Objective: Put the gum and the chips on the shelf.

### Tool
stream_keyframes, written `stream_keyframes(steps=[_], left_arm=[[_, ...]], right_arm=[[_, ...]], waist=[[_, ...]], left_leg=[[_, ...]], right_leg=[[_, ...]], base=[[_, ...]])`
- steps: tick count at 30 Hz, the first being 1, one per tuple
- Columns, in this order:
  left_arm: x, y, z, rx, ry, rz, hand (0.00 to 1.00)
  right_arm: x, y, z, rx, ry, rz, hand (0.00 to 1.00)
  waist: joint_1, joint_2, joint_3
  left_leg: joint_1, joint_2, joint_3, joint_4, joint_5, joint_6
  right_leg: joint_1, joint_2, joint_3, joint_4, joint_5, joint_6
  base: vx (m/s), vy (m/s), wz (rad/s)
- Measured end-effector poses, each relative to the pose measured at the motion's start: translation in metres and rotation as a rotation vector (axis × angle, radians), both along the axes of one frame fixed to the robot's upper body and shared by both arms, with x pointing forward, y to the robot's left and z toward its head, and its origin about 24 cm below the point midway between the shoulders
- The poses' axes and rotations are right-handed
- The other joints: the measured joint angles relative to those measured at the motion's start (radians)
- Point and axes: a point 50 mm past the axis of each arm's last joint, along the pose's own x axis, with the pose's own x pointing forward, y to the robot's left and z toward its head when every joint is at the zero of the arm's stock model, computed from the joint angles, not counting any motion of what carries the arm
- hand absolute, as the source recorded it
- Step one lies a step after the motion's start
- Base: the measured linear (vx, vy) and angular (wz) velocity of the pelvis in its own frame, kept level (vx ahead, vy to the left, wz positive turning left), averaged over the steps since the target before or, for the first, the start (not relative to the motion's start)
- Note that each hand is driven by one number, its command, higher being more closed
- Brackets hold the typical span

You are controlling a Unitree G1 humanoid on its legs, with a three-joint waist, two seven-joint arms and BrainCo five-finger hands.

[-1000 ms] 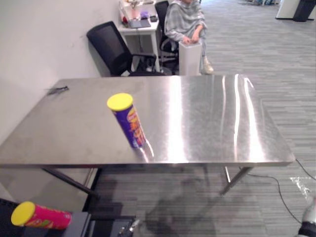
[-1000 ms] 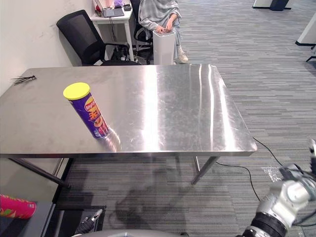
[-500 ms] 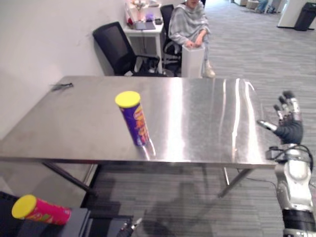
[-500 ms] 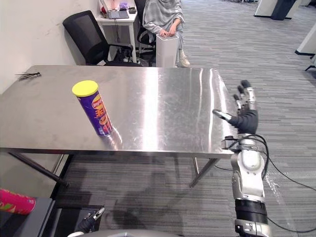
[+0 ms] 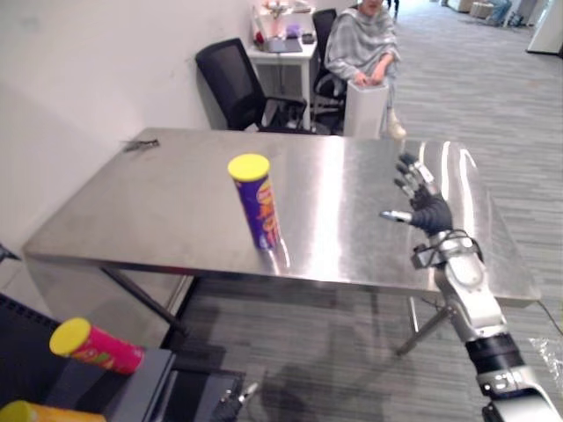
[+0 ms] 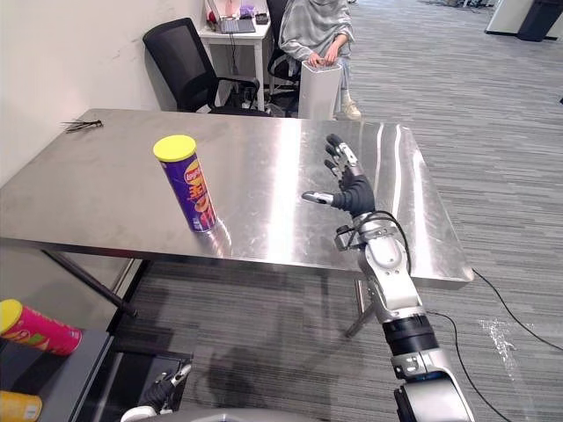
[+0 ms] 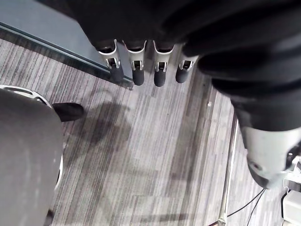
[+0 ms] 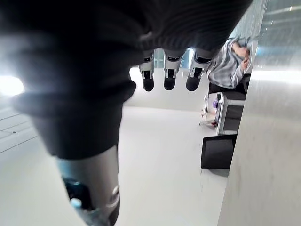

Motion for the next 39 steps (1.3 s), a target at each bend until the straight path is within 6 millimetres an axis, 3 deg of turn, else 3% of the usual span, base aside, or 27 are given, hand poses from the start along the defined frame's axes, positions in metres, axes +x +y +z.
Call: stream_keyframes(steps=[12, 28, 39], left_arm=[[0.009, 0.0, 0.003, 0.004, -0.039, 0.009, 0.0], [0.021, 0.001, 0.01, -0.008, -0.106, 0.068, 0.0], [0.025, 0.002, 0.012, -0.008, -0.128, 0.076, 0.0]], right_arm=[[0.021, 0.049, 0.015, -0.03, -0.002, 0.158, 0.0], [0.039, 0.064, 0.024, -0.046, 0.02, 0.161, 0.0], [0.045, 0.078, 0.033, -0.062, 0.021, 0.19, 0.0]], waist=[[0.019, -0.002, 0.034], [0.065, -0.017, 0.082], [0.069, -0.025, 0.103]], left_leg=[[-0.033, -0.001, -0.067, -0.006, 0.029, 0.002], [-0.071, -0.012, -0.163, -0.006, 0.04, 0.001], [-0.104, -0.02, -0.203, -0.006, 0.052, 0.004]], right_leg=[[0.018, 0.002, -0.065, -0.018, 0.001, 0.002], [0.052, 0.003, -0.169, -0.035, 0.0, 0.002], [0.049, 0.001, -0.214, -0.038, 0.0, 0.002]], base=[[-0.04, -0.018, 0.16], [0.01, -0.014, 0.19], [-0.02, -0.005, 0.12]])
